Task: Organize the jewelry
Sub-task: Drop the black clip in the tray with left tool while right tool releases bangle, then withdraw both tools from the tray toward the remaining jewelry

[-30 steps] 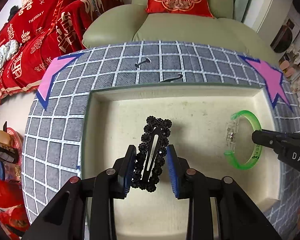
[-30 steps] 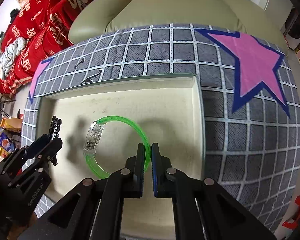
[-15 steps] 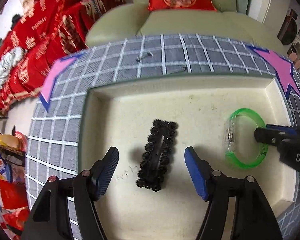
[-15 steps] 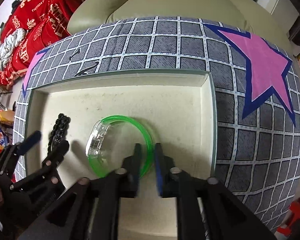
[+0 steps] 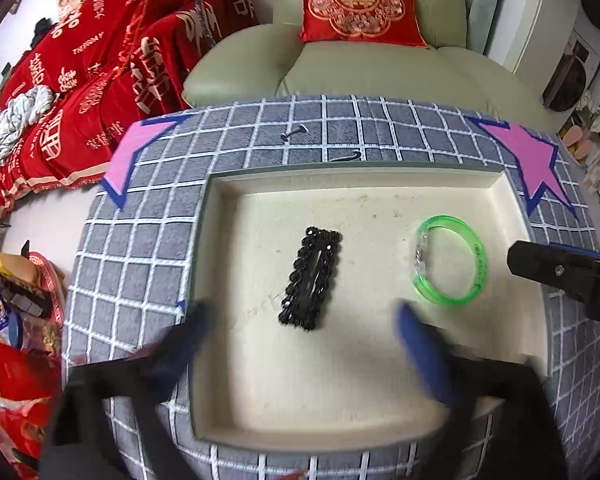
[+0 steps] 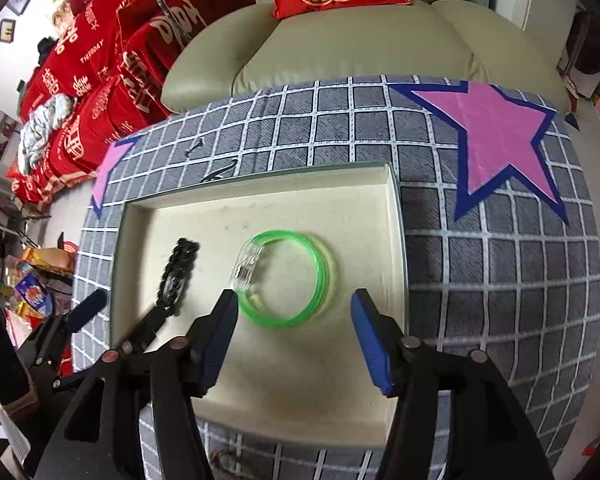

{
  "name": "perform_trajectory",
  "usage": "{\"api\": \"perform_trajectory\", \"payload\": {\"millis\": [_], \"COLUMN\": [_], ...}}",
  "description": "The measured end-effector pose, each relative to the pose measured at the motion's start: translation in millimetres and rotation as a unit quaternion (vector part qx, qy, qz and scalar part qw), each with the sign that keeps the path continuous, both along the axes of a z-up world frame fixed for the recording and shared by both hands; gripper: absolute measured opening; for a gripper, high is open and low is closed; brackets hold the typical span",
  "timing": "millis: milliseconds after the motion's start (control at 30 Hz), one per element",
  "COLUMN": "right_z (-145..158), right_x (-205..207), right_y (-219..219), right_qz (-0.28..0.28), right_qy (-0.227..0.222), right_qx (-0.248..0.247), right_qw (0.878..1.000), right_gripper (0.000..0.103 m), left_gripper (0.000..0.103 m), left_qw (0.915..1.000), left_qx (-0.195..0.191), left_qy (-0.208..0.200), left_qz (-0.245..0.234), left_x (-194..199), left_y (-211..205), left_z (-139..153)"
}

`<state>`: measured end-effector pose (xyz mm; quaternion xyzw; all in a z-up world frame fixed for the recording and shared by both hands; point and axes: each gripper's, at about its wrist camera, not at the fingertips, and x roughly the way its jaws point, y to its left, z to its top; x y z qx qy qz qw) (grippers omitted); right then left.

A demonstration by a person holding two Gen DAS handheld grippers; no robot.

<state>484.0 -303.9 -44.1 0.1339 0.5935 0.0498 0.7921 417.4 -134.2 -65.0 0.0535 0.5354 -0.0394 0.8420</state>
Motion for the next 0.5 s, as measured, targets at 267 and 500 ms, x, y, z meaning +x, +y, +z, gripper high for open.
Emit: {"api": "perform_trajectory", "payload": {"millis": [267,500], "right_z": [21.7,26.4], "right_x": [-61.5,-123.3], "right_y": [-1.9,-9.4], "right_qz": [-0.022,-0.052], "right_qy": [-0.011,-0.002], "right_qx": [0.009,0.036], "right_qw": [1.0,0.998], "right_gripper": [0.081,0.086], "left_gripper": [0.103,0.103], "left_qw": [0.9998,0.9995], "left_qx": [-0.02,-0.019], "left_qy": [-0.004,0.027], "left_qz": [0.0,0.0], "left_x": [-43.6,-99.4], "left_y": [24.4,51.5], "left_z": [21.4,20.7]}}
